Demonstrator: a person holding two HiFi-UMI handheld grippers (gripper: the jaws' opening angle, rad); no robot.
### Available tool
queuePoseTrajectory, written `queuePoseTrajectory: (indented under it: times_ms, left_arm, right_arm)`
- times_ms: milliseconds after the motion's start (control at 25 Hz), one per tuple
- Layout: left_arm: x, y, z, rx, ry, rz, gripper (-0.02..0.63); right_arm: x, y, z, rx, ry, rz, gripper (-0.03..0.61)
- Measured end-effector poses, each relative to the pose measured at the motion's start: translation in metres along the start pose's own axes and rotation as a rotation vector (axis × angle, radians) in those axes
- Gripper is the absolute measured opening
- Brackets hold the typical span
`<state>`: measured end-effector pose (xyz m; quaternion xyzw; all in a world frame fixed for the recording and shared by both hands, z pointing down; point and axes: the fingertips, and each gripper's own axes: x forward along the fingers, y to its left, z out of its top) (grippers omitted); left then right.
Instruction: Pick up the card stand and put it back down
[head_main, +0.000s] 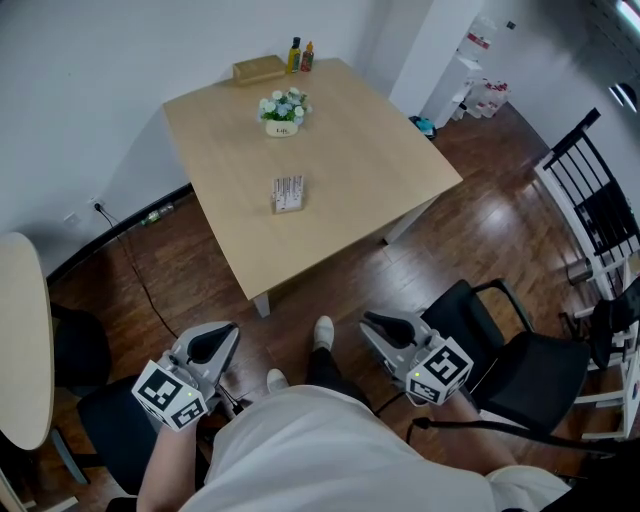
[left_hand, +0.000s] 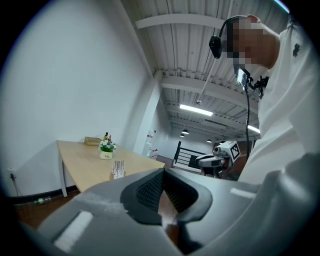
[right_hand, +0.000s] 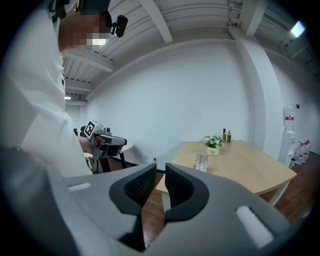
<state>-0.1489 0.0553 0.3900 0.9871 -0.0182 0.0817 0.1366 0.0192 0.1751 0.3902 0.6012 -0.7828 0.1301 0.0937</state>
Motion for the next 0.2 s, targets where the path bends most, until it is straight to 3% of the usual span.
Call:
queuePoseTrajectory:
  times_ms: [200]
  left_arm:
    - [0.0016, -0.0026, 0.0037, -0.018, -0.019, -0.024, -0.006]
  right_arm:
    - [-0.0018, -0.0012, -0.0011, -0.002, 0.008, -0.01, 0.058]
